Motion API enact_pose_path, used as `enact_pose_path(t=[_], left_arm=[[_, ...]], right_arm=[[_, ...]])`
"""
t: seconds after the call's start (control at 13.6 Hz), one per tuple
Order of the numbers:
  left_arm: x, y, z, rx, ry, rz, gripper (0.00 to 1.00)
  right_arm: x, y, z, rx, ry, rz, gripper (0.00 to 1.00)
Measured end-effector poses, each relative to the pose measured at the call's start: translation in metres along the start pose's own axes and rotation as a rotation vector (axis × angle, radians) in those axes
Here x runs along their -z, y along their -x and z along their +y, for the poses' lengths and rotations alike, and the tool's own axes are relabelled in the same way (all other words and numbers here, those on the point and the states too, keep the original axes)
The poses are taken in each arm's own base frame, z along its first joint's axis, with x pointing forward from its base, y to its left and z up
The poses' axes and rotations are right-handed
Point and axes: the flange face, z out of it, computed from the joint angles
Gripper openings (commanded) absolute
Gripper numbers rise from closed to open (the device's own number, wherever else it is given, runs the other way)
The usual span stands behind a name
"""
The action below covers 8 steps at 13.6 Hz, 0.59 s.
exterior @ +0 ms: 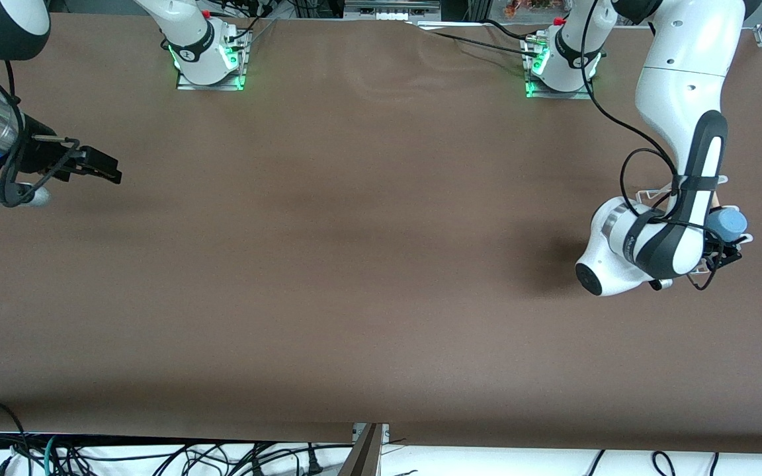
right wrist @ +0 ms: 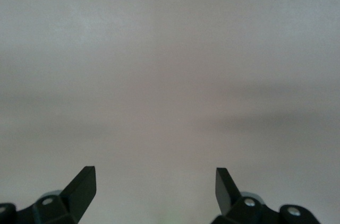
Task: Transfer cup to left arm and place on rack
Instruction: 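Lower the cup upside down onto a rack peg with the left gripper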
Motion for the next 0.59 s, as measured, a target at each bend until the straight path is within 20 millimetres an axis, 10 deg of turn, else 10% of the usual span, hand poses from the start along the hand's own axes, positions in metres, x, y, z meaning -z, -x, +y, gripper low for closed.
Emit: enact_pose_path(t=[0.37,0.59], left_arm=[[-0.0021,-0.0073,0.0003,0.010,-0.016,0.024,0.02],[-0.0079,-0.0109,-0.0020,0.007,-0.015,0.036,0.27]], right_arm=[[-0.0023,-0.0016,-0.0020,0.003,0.001,-0.004,0.99],[-0.0020,-0.0015,-0.0033,0.006,0.001,-0.003,0.99]])
